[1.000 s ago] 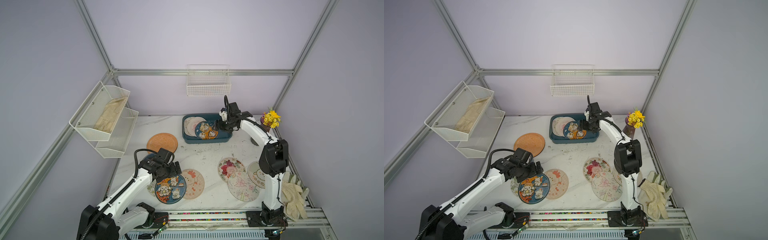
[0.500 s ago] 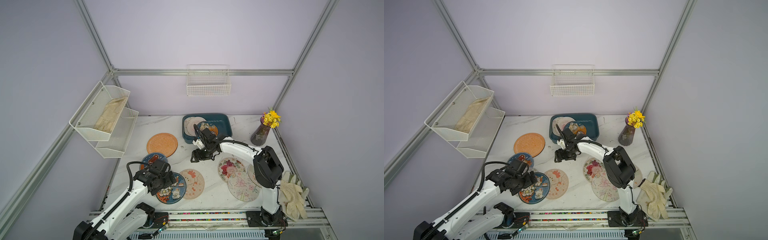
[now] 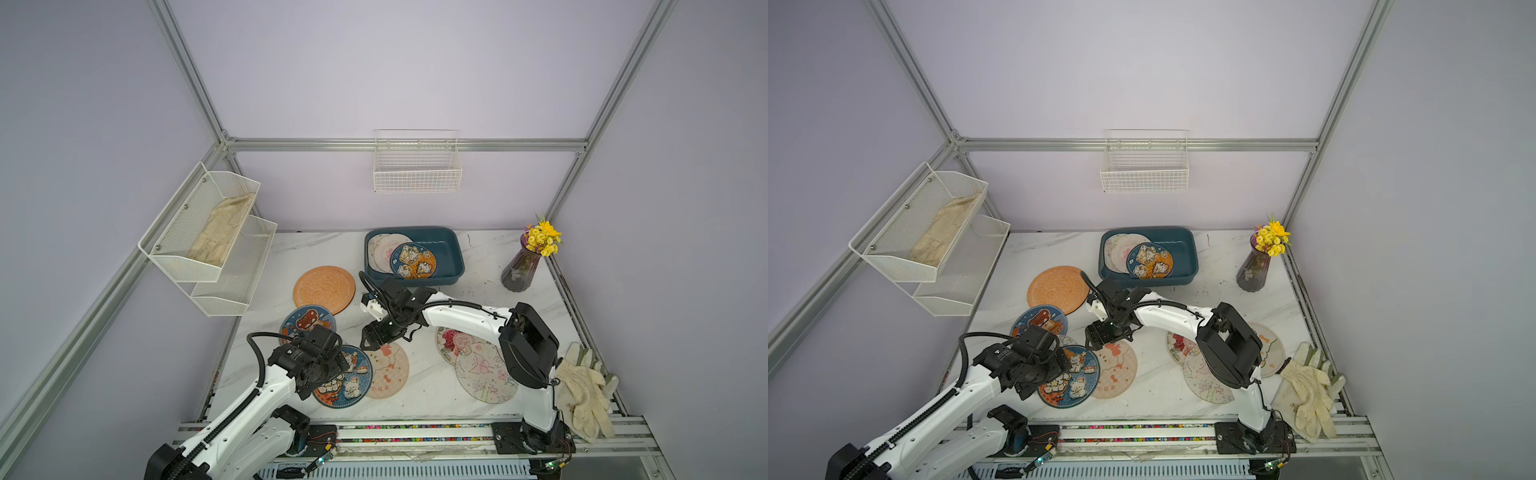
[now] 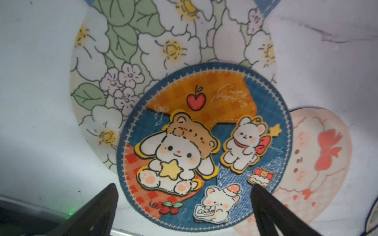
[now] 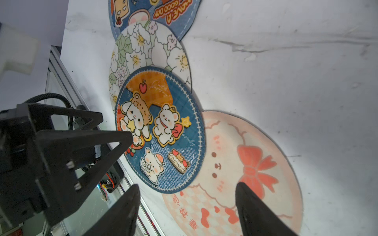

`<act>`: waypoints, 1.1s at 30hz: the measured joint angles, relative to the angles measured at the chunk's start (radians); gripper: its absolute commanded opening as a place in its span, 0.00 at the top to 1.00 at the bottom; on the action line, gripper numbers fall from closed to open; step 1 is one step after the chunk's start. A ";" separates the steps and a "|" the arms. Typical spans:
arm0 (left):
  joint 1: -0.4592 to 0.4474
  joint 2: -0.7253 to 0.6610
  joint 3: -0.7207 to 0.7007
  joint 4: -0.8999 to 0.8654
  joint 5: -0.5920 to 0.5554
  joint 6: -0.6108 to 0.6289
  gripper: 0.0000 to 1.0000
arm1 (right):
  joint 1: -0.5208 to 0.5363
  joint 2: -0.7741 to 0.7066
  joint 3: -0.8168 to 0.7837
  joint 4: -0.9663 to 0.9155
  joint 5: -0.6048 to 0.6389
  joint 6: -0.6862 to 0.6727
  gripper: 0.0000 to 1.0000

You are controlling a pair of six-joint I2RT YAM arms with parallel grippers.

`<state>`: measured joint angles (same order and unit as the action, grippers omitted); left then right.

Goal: Put the coasters into the storage box
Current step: Pick up the coaster from the center of the board.

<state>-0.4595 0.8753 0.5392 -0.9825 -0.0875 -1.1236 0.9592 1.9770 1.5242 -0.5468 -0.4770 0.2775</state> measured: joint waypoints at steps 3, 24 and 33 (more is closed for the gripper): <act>-0.006 -0.037 -0.044 0.000 -0.001 -0.030 0.00 | 0.018 0.010 0.006 0.006 0.001 0.001 0.24; -0.008 -0.067 -0.127 0.091 0.016 -0.044 0.05 | 0.074 0.114 0.011 0.012 0.042 0.028 0.25; -0.008 -0.074 -0.134 0.091 0.016 -0.043 0.06 | 0.076 0.170 0.076 0.009 0.043 0.032 0.28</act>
<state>-0.4671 0.8013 0.4057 -0.8913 -0.0715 -1.1671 1.0348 2.1468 1.5997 -0.5377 -0.4335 0.3099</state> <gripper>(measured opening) 0.938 0.724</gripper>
